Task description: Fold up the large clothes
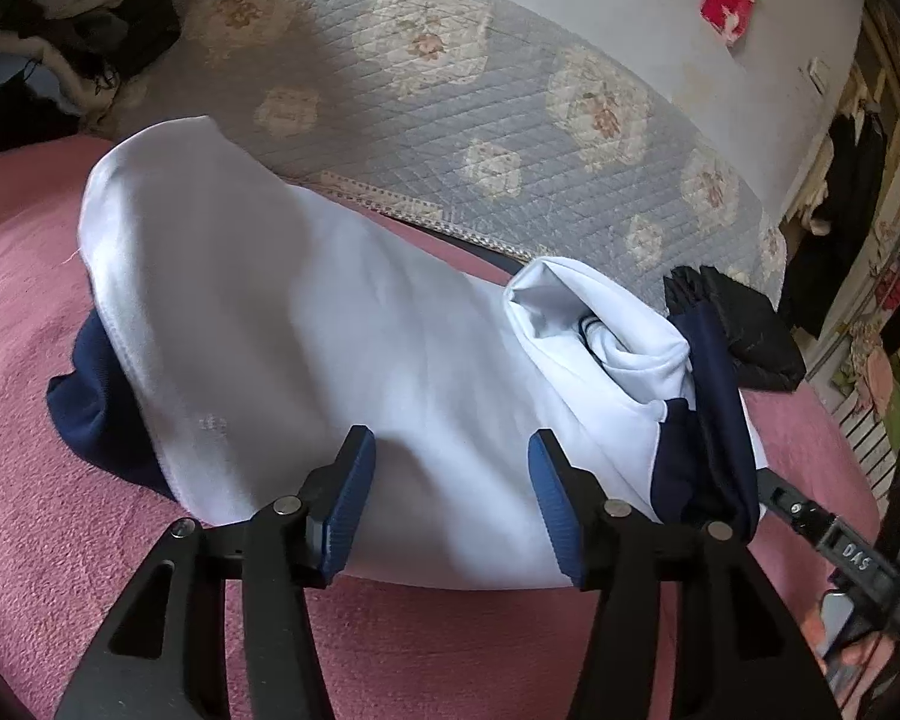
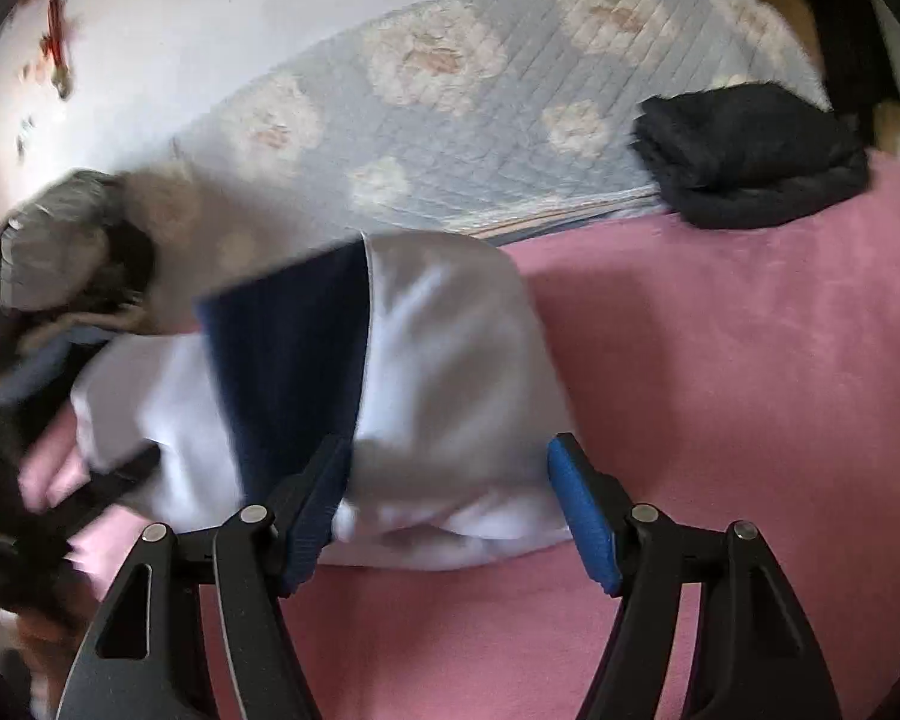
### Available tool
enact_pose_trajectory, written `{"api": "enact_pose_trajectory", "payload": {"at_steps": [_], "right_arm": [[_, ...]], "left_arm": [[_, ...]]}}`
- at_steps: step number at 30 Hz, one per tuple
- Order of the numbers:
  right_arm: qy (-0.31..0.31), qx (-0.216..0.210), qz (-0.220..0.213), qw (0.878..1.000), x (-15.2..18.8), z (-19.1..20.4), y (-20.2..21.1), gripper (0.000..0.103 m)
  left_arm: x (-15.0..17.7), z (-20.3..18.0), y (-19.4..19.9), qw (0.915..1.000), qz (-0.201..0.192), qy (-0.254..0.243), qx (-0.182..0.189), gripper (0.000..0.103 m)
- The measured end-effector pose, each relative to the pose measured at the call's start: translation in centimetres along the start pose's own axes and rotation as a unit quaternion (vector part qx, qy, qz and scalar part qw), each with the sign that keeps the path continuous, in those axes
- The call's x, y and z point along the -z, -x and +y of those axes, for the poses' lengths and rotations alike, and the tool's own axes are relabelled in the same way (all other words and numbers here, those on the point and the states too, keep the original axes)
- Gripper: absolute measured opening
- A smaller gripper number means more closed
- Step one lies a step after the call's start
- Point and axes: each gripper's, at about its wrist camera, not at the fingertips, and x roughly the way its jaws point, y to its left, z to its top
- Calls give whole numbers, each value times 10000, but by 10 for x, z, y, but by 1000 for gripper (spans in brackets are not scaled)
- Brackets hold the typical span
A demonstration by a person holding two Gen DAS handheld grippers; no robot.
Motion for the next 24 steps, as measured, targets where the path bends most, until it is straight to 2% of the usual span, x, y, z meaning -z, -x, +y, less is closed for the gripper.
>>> {"api": "enact_pose_trajectory", "payload": {"at_steps": [3, 6, 7, 8, 10, 12, 13, 14, 16, 17, 19, 22, 24], "right_arm": [[10, -80, -242, 9997, 10, -4, 20, 72], [-15, 72, -422, 9991, 8, -12, 33, 72], [-106, 84, -517, 9986, 5, -18, 38, 72], [-203, 128, -605, 9979, 2, -24, 41, 72], [-347, 310, -658, 9967, -1, -35, 41, 72], [-512, 435, -492, 9965, 1, -46, 34, 72], [-650, 371, -371, 9965, 3, -53, 31, 72], [-744, 316, -313, 9962, 3, -58, 31, 72], [-883, 287, -294, 9952, 6, -67, 33, 72], [-892, 275, -277, 9953, 6, -68, 34, 72], [-876, 149, -215, 9958, 7, -71, 33, 72], [-905, 124, -188, 9956, 6, -71, 32, 72], [-894, 112, -186, 9958, 6, -71, 32, 72]], "left_arm": [[-2, -18, -7, 9989, 159, -414, 134, 52], [-7, -36, 5, 9935, -117, -573, 981, 53], [-9, -45, 7, 9920, -149, -618, 1092, 54], [-12, -54, 6, 9920, -145, -631, 1087, 55], [-20, -74, -3, 9956, -108, -416, 835, 58], [-27, -93, -17, 9932, -12, -351, 1109, 62], [-30, -103, -26, 9947, 107, -473, 904, 63], [-34, -110, -39, 9967, 202, -586, 517, 63], [-40, -108, -63, 9977, 530, -352, -215, 62], [-40, -102, -72, 9974, 693, -74, -206, 61], [-41, -91, -85, 9955, 845, 414, 123, 63], [-37, -85, -102, 9925, 1095, 538, -55, 63], [-35, -94, -104, 9933, 1071, 403, -143, 59]]}}
